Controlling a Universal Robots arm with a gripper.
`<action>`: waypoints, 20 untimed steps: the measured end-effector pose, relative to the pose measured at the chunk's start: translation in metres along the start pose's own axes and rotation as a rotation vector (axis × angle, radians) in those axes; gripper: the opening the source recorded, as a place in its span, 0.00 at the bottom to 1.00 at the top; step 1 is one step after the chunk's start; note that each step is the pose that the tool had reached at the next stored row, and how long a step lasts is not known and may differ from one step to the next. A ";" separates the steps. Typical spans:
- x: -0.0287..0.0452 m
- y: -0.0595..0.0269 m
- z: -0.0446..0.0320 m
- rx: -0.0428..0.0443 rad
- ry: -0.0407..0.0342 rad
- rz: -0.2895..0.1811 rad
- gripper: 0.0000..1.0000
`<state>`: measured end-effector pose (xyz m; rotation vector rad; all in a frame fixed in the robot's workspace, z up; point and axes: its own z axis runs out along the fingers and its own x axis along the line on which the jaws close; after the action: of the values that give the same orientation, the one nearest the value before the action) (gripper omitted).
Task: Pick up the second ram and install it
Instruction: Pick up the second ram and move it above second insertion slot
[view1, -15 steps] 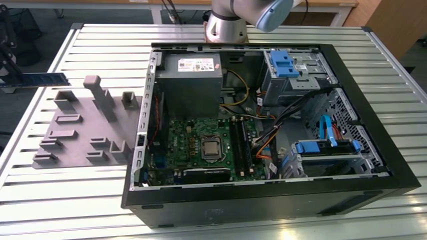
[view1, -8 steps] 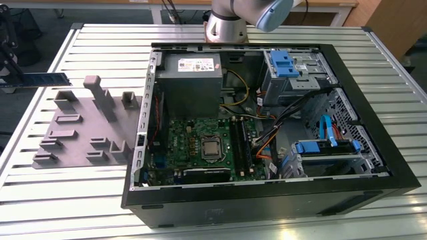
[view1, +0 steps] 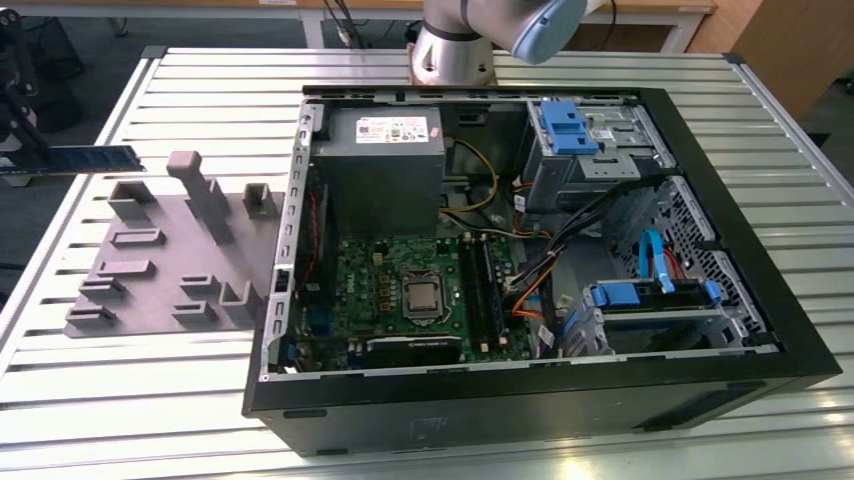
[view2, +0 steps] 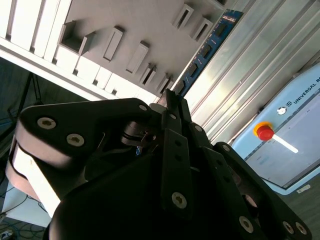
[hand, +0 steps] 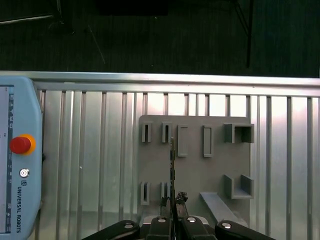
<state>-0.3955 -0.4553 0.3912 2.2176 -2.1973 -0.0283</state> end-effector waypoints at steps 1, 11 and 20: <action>0.0000 -0.0001 0.0000 0.0000 0.0000 0.000 0.14; 0.0000 -0.0029 -0.0002 -0.0001 0.0001 0.000 0.14; 0.0001 -0.0124 -0.0003 0.0000 -0.0001 0.000 0.14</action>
<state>-0.3831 -0.4553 0.3912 2.2177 -2.1974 -0.0284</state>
